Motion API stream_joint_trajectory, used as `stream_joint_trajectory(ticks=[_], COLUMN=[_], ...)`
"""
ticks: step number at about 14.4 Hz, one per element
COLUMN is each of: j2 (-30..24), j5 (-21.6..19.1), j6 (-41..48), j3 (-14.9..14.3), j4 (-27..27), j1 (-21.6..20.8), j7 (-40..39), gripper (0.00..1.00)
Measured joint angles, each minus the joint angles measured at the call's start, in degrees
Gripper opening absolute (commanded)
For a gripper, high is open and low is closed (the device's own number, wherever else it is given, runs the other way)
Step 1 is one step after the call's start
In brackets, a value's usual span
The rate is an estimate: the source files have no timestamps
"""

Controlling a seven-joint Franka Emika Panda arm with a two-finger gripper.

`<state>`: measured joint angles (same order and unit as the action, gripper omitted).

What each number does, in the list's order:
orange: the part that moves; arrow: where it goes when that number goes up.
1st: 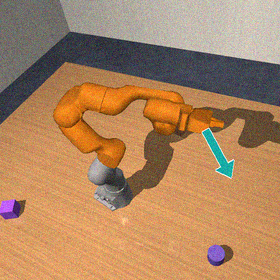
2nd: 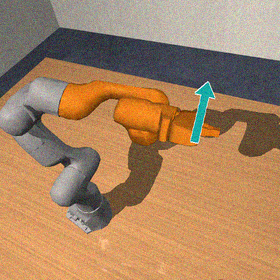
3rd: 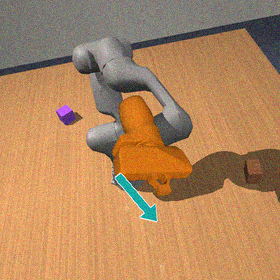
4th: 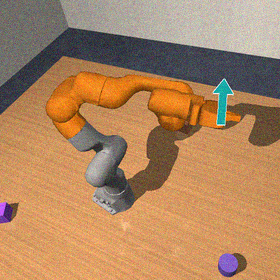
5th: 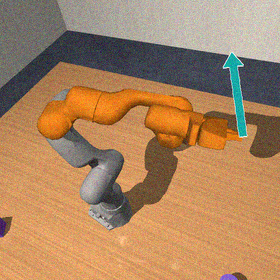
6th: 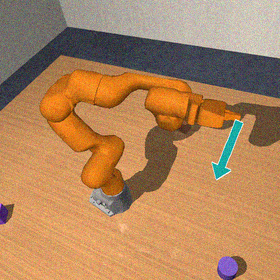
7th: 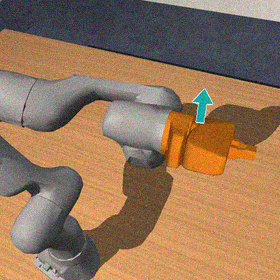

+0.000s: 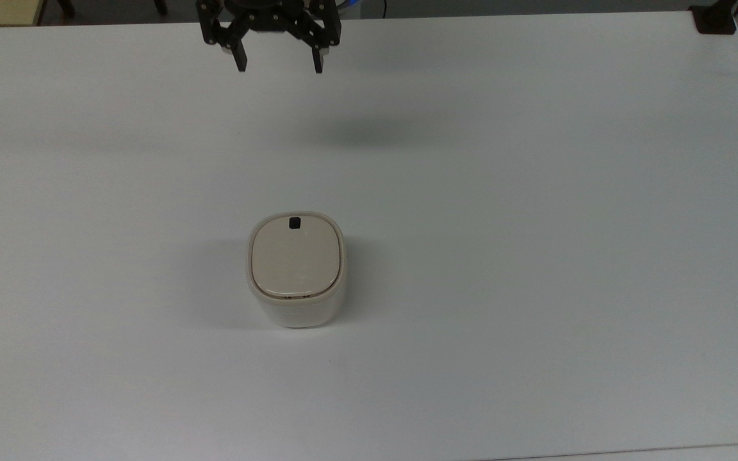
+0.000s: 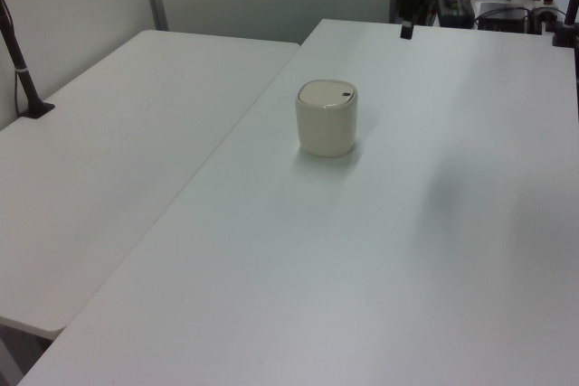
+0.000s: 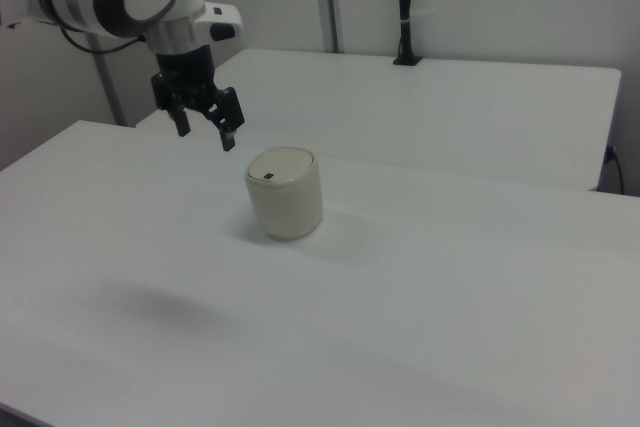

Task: Close the trash bin

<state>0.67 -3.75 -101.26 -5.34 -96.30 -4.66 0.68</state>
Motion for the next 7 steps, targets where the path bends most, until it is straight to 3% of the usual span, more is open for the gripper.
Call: stream_joint_trajectory(ticks=[7], j2=[-1.1], j5=[0.0], j6=[2.9], j3=[-1.2], j4=[-1.1], j1=[0.0], j7=[-3.8], gripper=[1.00])
